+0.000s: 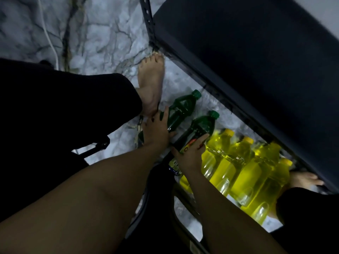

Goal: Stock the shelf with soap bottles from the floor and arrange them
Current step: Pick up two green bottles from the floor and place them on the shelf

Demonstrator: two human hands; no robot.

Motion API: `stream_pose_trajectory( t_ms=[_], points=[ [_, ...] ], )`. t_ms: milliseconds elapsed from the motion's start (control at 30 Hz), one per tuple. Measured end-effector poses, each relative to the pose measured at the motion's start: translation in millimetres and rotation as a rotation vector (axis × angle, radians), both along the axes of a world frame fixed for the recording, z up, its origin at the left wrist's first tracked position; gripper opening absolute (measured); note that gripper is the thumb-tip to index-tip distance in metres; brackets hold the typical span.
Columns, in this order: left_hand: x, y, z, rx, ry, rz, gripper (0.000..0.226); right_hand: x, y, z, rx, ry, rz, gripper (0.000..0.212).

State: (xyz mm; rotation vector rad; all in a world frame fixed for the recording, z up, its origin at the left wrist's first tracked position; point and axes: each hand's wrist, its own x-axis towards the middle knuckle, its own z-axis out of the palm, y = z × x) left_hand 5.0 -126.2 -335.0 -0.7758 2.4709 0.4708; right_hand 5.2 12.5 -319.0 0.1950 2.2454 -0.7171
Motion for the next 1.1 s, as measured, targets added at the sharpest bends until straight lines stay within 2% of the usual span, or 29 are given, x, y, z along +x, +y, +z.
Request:
stream_pose_trajectory(
  t_ms=[133,433,633,800,1000,1100],
  points=[
    [-5.8,1.6,-5.6,0.076,-0.072,0.04,0.106,0.9,-4.2,-4.9,0.012,0.016,-0.091,0.13],
    [-10.7,8.4,-13.1,0.257,-0.041,0.139,0.107,-23.6,11.4,9.8,-0.032,0.03,-0.287,0.114],
    [-8.3,32.3,0.5,0.373,-0.03,0.283,0.093,-13.4,33.2,51.3,-0.049,0.1,-0.298,0.113],
    [-8.0,30.2,44.7,0.474,0.074,0.287,0.098,-1.0,55.1,103.8,-0.107,0.144,-0.335,0.123],
    [-24.1,27.6,141.6,0.47,0.287,0.113,0.071,7.9,90.8,172.0,-0.178,0.33,-0.299,0.125],
    [-27.9,27.3,193.0,0.477,0.387,0.002,0.071,8.3,104.0,217.5,-0.294,0.397,-0.295,0.126]
  ],
)
